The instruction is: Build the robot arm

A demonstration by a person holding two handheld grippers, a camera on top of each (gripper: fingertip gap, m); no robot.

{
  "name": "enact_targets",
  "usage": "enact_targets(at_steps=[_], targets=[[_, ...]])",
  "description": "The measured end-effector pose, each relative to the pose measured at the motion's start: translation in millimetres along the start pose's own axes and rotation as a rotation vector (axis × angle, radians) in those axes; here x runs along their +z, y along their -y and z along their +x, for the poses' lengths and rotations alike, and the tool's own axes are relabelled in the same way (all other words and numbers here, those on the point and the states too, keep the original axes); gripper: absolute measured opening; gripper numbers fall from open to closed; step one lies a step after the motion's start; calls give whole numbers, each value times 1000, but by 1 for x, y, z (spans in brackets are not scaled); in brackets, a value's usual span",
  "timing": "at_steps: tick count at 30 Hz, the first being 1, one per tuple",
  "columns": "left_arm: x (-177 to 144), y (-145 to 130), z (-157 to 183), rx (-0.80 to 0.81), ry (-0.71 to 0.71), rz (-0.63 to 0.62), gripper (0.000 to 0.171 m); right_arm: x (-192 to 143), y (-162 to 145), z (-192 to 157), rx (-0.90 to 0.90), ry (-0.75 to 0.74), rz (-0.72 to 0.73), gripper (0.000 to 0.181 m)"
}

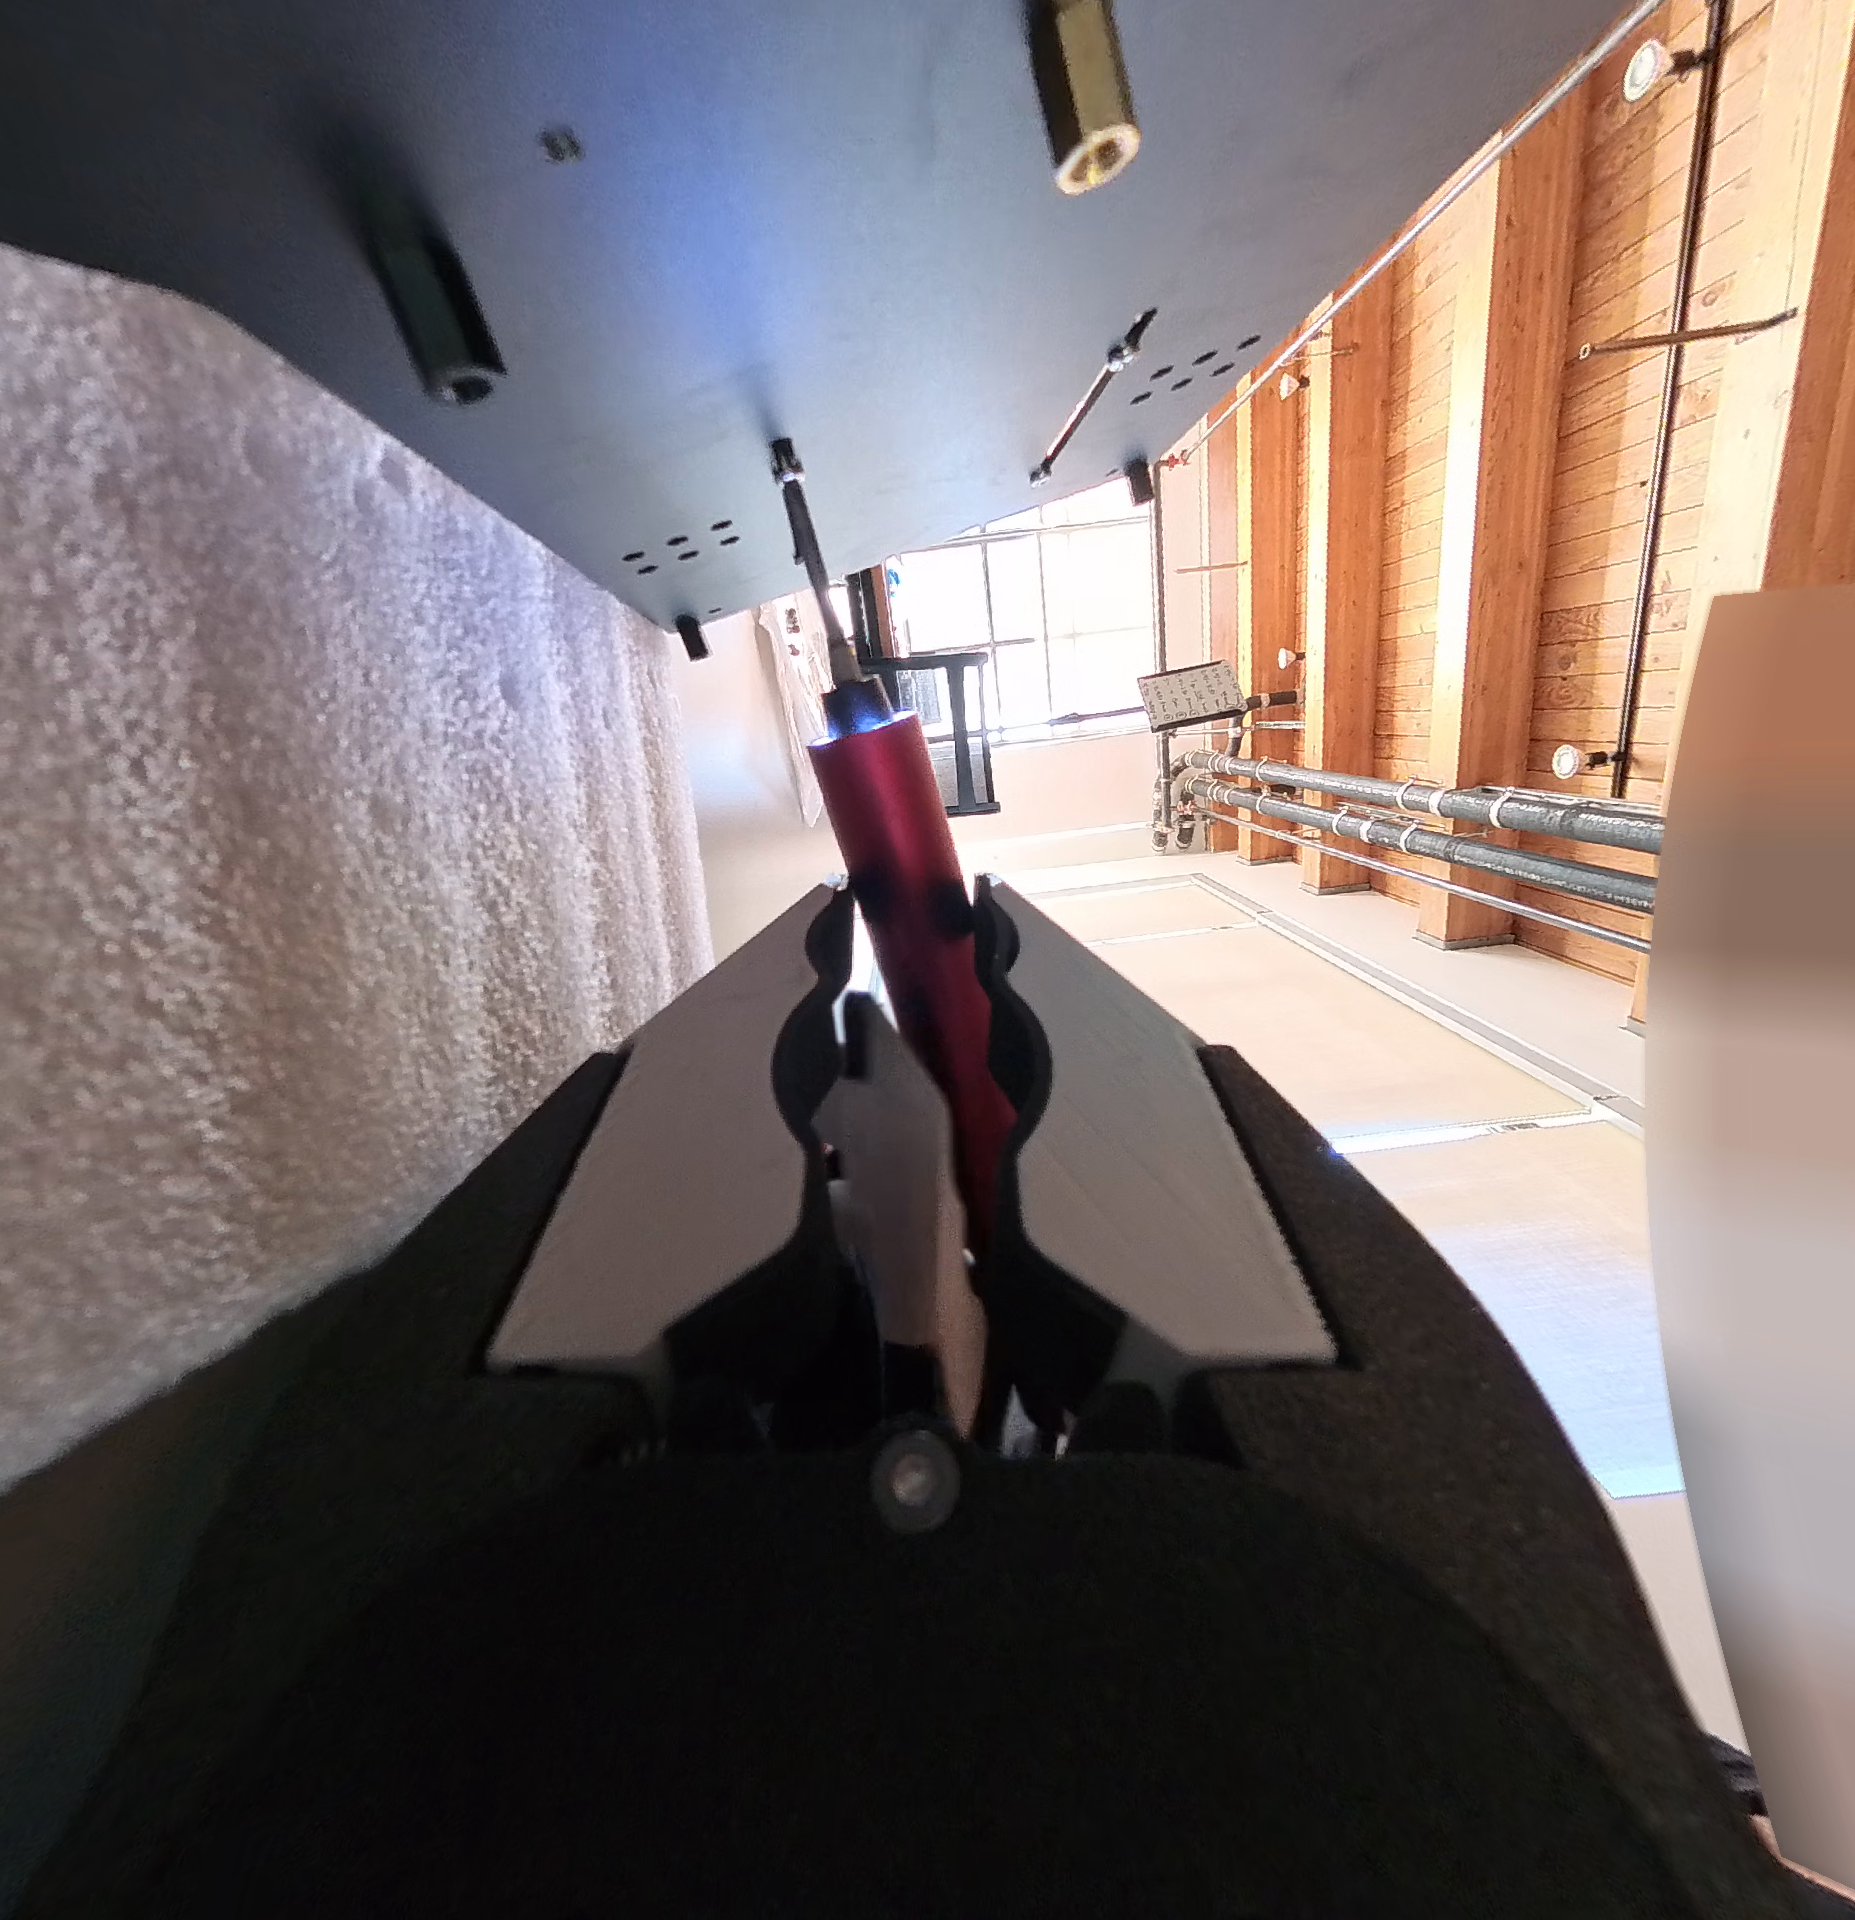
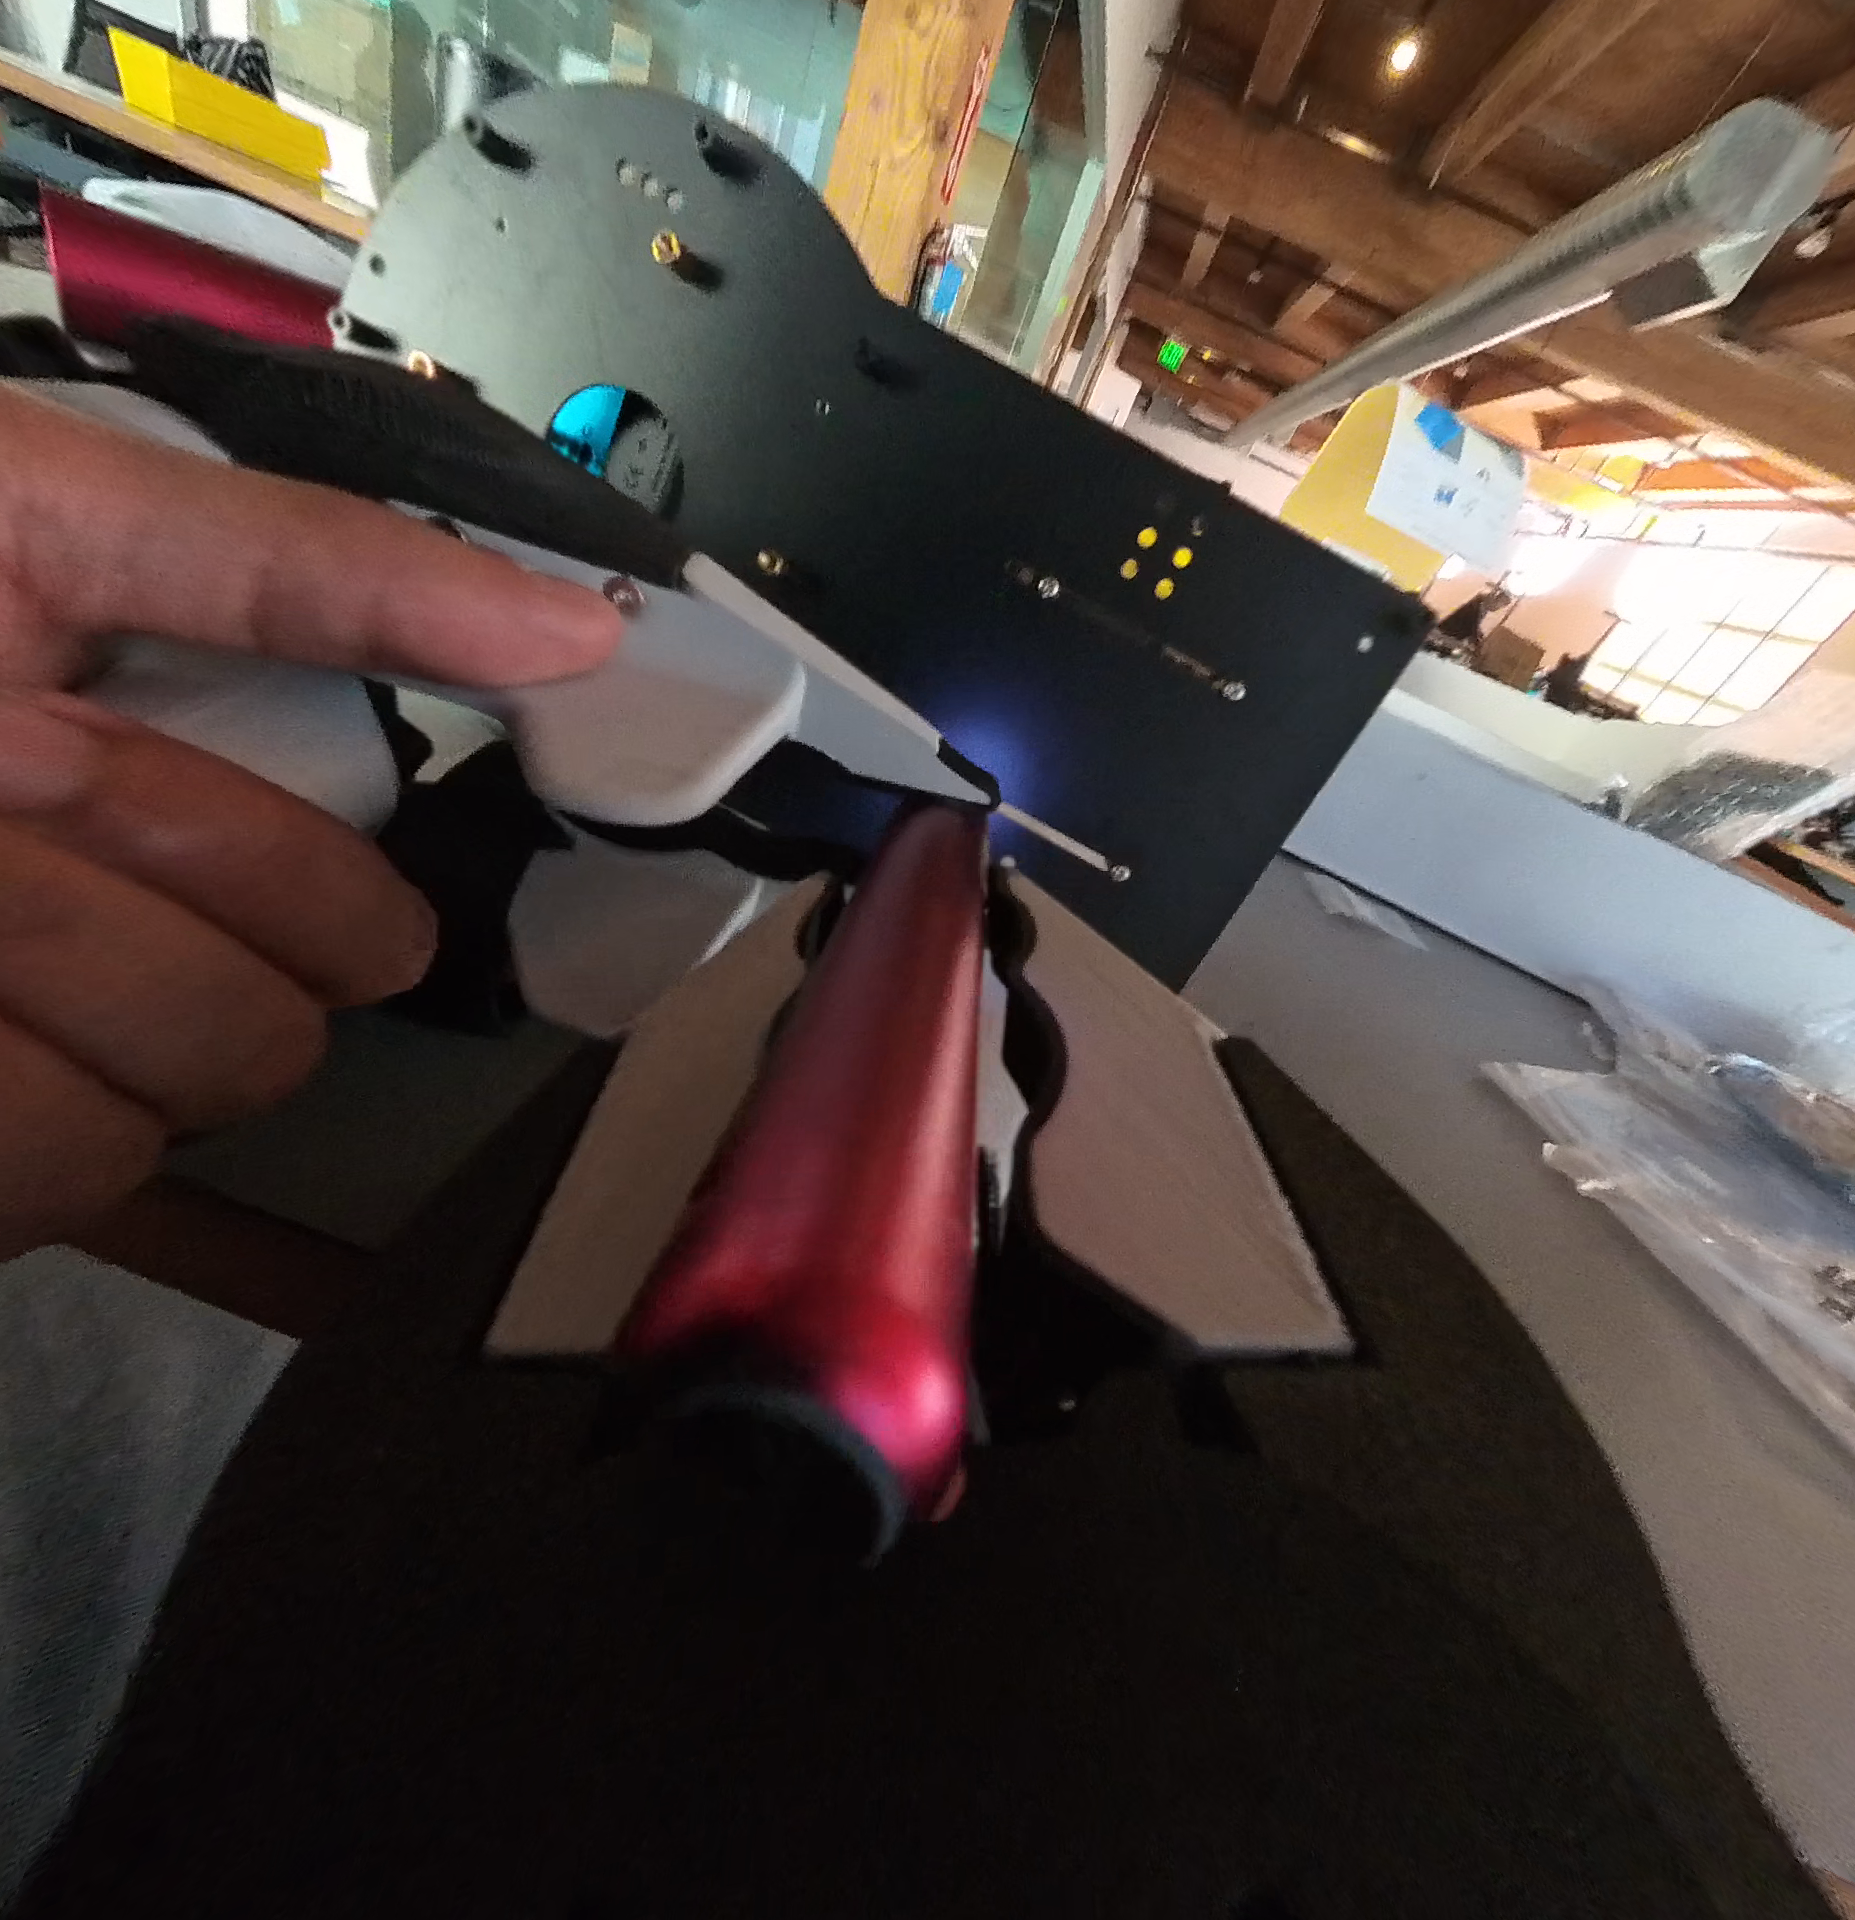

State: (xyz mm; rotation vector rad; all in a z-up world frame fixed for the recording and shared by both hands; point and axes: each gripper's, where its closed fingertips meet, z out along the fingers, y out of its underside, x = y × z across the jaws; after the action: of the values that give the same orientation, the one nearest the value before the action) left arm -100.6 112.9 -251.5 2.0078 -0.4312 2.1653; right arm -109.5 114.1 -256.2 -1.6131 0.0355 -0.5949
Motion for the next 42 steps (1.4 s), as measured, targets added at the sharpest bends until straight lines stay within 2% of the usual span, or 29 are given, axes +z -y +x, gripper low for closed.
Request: enact_targets(at_steps=[11, 21, 26, 35, 42], targets=[[-2, 2, 3, 1, -16, -6, 21, 7, 2, -1, -18, 25, -40, 26], [-1, 1, 2, -18, -23, -11, 21, 4, 9, 1, -78, 31, 50, 23], [0, 1, 4, -19, -31, -8, 21, 5, 10, 1, 23, 58, 41, 26], [0, 1, 6, -38, -50, -14, 21, 14, 6, -2, 50, 92, -38, 33], [1, 0, 7, -51, -61, -30, 21, 15, 5, 4, 7, 47, -42, 22]])
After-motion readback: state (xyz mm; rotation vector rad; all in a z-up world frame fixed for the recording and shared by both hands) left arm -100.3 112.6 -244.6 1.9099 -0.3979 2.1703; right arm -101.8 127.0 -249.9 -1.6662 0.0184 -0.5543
